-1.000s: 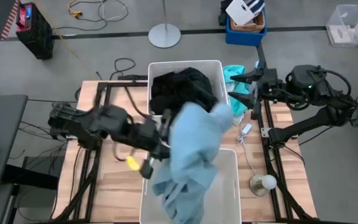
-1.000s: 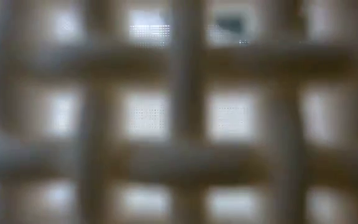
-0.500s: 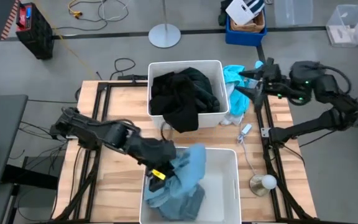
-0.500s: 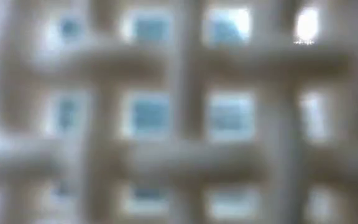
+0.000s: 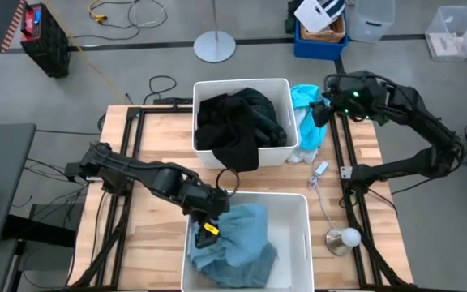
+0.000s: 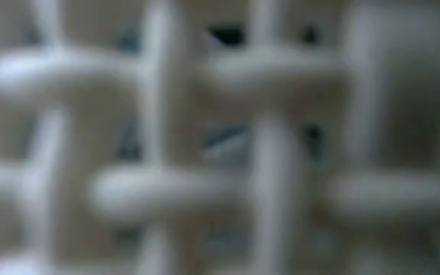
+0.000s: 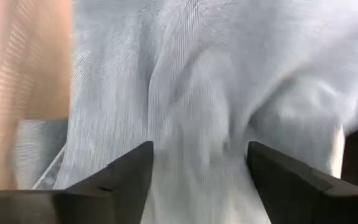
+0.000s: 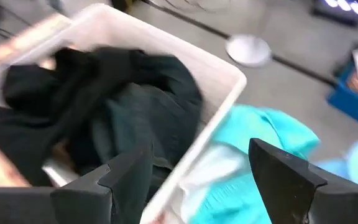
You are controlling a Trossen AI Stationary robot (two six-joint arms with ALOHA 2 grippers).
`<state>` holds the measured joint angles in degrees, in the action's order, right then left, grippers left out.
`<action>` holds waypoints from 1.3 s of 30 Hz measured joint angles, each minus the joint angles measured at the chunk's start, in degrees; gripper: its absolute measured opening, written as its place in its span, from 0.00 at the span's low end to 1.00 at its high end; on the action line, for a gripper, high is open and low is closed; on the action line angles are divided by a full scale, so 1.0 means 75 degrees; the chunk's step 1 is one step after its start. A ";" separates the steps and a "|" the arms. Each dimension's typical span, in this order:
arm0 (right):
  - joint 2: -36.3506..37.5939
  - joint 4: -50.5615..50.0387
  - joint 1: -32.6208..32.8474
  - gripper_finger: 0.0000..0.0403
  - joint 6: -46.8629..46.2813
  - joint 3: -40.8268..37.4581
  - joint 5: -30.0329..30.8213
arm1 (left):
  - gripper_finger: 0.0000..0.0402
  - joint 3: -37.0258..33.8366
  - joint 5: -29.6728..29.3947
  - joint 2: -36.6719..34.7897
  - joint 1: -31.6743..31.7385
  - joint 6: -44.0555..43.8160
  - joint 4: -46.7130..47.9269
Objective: Sort clothes
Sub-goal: Put the blue pants into the bottom white bin, then put the light blue shorts into the bottom white bin
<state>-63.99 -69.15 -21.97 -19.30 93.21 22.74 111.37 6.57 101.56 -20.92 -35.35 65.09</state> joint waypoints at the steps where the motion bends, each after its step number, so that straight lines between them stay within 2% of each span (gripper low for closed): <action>1: -0.0065 -0.0166 -0.0150 0.70 -0.0076 0.0000 -0.0002 | 0.65 0.0000 0.0002 -0.0092 0.0020 0.0040 -0.0037; 5: -0.0417 -0.0780 -0.0616 0.70 -0.0938 0.0001 -0.0032 | 0.68 0.0000 -0.0141 -0.0637 0.0145 0.0124 -0.0590; 13: -0.1090 -0.0934 -0.1065 0.70 -0.2257 0.0000 -0.0255 | 0.69 0.0000 -0.1123 -0.2067 0.0237 0.1237 -0.2116; 19: -0.1396 -0.0712 -0.1633 0.70 -0.2564 -0.0537 -0.0967 | 0.69 0.0000 -0.1988 -0.3099 0.0237 0.2427 -0.3347; 27: -0.0989 0.0760 -0.2218 0.70 -0.3436 -0.2044 -0.1022 | 0.69 0.0000 -0.2984 -0.4019 0.0141 0.4480 -0.5007; 31: -0.1014 0.0997 -0.2377 0.70 -0.3847 -0.2580 -0.1016 | 0.69 0.0000 -0.3417 -0.4310 0.0141 0.5497 -0.5715; 35: -0.1011 0.1875 -0.2543 0.70 -0.4067 -0.3101 -0.1022 | 0.69 0.0000 -0.3521 -0.4547 0.0144 0.6131 -0.5870; 39: -0.1112 0.2096 -0.2716 0.70 -0.4361 -0.3461 -0.1019 | 0.69 0.0000 -0.3520 -0.4707 0.0141 0.6128 -0.5662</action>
<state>-72.33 -53.43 -42.34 -52.01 67.26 15.09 111.37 -19.82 66.26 -19.86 10.61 22.62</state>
